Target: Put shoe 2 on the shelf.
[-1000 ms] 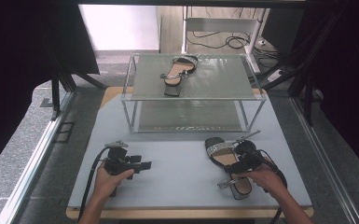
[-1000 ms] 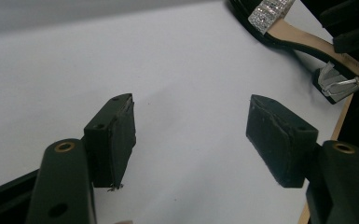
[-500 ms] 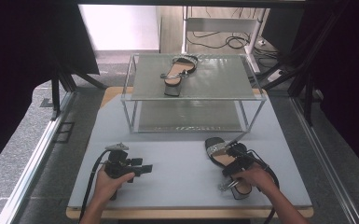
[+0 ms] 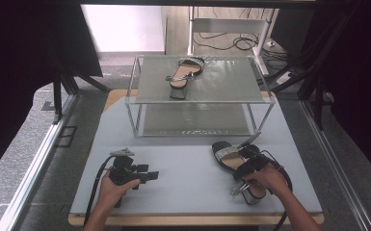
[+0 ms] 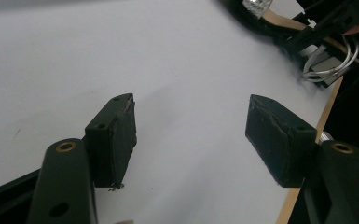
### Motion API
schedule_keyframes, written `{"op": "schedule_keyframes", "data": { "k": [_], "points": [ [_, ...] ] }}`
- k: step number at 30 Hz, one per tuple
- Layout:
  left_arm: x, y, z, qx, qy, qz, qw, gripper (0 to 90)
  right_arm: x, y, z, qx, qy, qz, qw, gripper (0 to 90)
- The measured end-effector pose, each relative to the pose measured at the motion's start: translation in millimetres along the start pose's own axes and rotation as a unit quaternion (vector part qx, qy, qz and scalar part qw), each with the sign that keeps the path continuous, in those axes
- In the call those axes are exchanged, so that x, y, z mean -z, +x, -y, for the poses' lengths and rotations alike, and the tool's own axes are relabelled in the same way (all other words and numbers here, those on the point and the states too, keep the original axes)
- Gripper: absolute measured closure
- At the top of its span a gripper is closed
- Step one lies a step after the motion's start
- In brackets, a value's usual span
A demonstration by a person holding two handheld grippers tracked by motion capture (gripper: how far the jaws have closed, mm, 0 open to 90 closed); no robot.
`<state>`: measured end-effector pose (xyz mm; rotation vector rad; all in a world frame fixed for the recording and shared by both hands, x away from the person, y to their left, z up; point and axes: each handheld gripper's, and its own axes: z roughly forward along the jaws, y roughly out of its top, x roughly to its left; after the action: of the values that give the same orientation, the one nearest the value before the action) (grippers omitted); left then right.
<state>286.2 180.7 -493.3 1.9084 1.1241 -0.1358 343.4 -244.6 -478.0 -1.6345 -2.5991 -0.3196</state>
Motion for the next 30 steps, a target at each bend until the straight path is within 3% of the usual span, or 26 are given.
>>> {"op": "schedule_keyframes", "data": {
  "k": [6, 7, 9, 11, 17, 30],
  "points": [
    [1.5, 1.9, 0.2, 0.005, -0.004, 0.000, 1.0000, 33.9, 5.4, -11.6, 3.4, -0.018, -0.018, -0.038, 0.9990, 41.3],
    [2.2, 2.0, 0.4, 0.005, -0.004, 0.001, 1.0000, 33.9, 8.7, -14.0, 5.3, -0.017, -0.031, -0.047, 0.9982, 41.9],
    [2.6, 2.0, 0.6, 0.005, -0.005, 0.000, 1.0000, 33.9, 9.9, -14.1, 6.1, -0.016, -0.035, -0.049, 0.9981, 42.0],
    [3.1, 2.1, 0.6, 0.005, -0.006, 0.002, 1.0000, 33.9, 11.8, -15.4, 8.2, -0.016, -0.040, -0.066, 0.9969, 42.2],
    [4.7, 2.6, 0.6, 0.007, -0.009, 0.003, 0.9999, 33.9, 19.8, -22.6, 10.6, -0.034, -0.065, -0.102, 0.9921, 42.4],
    [7.5, 4.2, 1.2, 0.011, -0.014, 0.001, 0.9998, 34.3, 40.5, -23.7, 17.0, -0.033, -0.112, -0.159, 0.9804, 42.5]
  ]
}}
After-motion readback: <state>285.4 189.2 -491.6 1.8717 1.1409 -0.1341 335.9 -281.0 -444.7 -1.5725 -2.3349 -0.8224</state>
